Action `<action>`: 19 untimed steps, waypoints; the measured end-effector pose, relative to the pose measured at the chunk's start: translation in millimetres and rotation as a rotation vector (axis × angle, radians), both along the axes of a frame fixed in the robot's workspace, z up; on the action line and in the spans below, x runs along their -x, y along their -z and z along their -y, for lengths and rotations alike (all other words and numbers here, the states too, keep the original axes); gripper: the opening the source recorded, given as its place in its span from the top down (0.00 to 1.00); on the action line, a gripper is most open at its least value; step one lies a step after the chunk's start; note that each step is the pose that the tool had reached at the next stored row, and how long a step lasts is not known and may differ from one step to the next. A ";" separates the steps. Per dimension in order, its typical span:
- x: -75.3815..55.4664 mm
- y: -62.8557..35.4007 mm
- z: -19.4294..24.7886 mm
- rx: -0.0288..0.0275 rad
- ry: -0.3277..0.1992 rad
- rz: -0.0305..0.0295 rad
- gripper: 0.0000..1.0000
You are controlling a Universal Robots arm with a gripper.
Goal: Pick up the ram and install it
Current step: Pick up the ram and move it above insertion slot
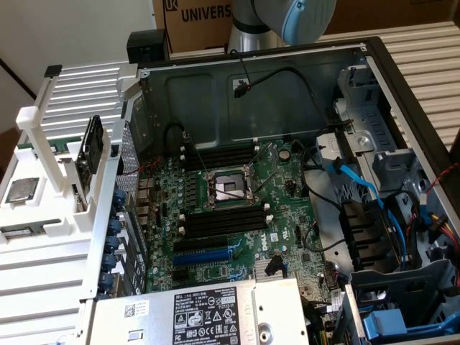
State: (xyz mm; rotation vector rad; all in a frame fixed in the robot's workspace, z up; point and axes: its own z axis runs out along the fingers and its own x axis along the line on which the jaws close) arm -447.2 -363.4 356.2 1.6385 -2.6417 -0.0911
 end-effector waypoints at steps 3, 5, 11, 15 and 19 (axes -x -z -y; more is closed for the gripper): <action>0.0 0.7 0.0 0.0000 -0.090 0.0034 0.90; 0.0 0.9 -0.1 0.0002 -0.126 0.0076 0.90; 0.0 2.0 0.0 0.0028 -0.248 0.0465 0.90; 0.3 3.3 0.0 0.0050 -0.302 0.0760 0.90; 1.0 5.3 -0.1 0.0069 -0.302 0.0883 0.90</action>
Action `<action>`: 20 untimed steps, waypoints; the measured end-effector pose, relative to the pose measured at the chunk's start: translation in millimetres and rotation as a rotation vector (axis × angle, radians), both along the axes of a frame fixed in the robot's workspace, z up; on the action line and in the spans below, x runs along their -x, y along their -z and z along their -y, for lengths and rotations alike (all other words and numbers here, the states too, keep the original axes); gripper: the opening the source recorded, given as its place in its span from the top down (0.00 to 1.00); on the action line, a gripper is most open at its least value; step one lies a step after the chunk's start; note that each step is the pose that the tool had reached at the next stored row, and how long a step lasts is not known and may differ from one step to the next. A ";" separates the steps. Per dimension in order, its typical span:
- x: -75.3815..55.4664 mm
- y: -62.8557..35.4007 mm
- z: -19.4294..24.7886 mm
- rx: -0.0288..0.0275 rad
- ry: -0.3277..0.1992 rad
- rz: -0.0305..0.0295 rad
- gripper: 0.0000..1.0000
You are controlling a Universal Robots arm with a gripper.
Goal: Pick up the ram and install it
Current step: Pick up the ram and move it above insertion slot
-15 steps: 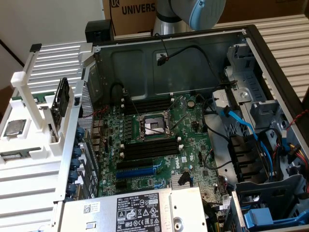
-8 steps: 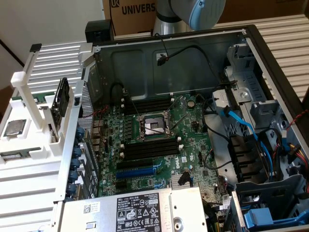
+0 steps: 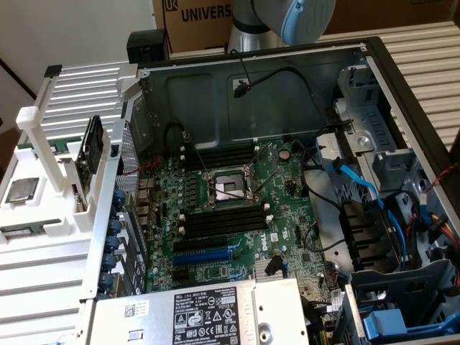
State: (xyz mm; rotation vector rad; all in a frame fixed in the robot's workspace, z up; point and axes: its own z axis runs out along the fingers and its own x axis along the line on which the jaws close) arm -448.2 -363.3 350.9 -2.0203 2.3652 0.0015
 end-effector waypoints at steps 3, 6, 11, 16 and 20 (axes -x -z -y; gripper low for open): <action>2.3 3.0 0.1 0.0000 -0.003 0.0258 0.90; 5.3 7.5 0.1 0.0000 -0.006 0.0397 0.90; 7.8 15.3 0.4 -0.0003 -0.011 0.0513 0.90; 10.5 22.3 1.6 -0.0027 -0.015 0.0541 0.90; 12.1 27.4 3.6 -0.0087 -0.020 0.0541 0.90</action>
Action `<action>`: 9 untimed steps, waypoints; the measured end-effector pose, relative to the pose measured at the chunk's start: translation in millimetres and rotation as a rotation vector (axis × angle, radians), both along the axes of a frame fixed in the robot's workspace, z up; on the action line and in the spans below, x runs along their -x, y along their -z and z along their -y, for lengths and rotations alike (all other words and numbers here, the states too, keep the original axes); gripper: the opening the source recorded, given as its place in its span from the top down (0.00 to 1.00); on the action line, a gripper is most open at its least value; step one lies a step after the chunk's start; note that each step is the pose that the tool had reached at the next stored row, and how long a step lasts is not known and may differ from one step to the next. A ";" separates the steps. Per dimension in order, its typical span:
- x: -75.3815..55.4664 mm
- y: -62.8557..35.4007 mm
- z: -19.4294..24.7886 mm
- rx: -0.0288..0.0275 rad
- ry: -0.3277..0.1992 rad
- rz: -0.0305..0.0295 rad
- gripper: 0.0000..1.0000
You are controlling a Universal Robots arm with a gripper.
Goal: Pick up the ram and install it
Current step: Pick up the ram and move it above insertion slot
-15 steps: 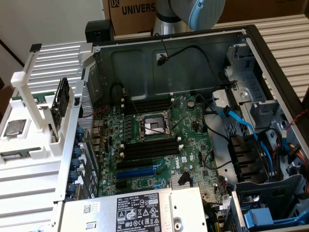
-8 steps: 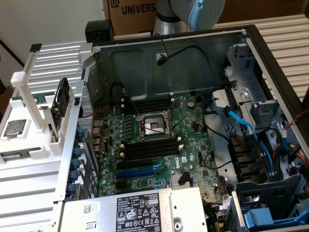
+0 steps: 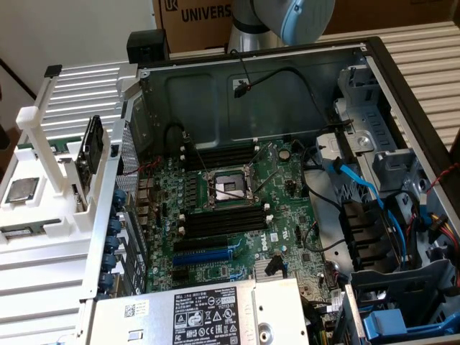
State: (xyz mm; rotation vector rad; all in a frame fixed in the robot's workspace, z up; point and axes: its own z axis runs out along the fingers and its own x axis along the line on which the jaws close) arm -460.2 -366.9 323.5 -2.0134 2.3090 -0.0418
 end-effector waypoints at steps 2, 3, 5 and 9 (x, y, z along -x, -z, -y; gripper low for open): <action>1.1 1.2 0.2 0.0000 -0.002 -0.0001 0.90; 7.5 3.7 0.2 0.0016 -0.002 -0.0028 0.90; 7.8 4.9 0.1 0.0014 -0.002 -0.0047 0.90; 7.9 6.3 0.3 0.0009 -0.002 -0.0517 0.90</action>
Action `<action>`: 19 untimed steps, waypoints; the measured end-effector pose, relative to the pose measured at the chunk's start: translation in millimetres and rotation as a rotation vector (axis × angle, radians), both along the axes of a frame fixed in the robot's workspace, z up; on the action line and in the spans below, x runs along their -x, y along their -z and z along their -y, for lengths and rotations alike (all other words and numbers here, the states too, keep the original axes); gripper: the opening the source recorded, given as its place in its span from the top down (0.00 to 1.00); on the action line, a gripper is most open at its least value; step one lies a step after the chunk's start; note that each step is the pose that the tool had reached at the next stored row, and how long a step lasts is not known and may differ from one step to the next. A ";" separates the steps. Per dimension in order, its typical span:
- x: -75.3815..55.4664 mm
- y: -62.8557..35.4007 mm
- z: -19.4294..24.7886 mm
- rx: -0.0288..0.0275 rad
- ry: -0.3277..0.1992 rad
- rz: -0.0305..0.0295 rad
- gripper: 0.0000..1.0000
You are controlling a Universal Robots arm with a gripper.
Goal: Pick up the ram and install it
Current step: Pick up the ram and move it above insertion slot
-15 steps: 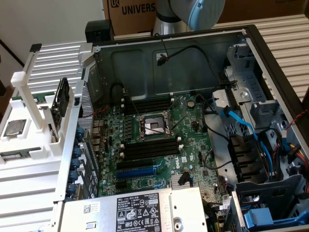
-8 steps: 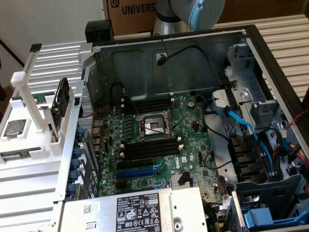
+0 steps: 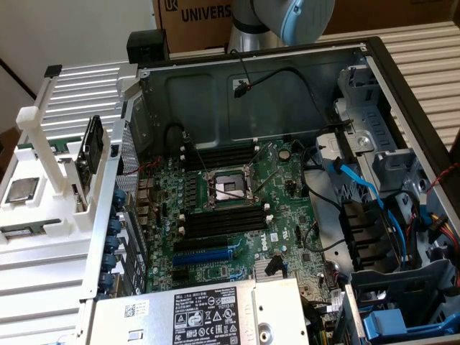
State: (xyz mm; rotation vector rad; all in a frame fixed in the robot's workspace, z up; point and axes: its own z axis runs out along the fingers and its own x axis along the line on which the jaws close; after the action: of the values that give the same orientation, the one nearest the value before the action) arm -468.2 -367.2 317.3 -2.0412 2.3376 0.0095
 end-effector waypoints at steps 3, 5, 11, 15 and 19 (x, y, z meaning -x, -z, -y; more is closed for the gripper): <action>0.0 2.1 0.1 -0.0005 0.000 -0.0174 0.90; -0.1 5.5 0.3 -0.0006 0.000 -0.0175 0.90; -0.1 12.2 2.6 -0.0036 0.000 -0.0176 0.90; -1.0 14.3 3.3 -0.0074 0.000 -0.0177 0.90; -3.0 15.8 4.0 -0.0125 0.000 -0.0175 0.90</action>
State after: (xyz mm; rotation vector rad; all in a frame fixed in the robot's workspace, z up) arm -465.2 -371.1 301.4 -2.0441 2.3413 0.0420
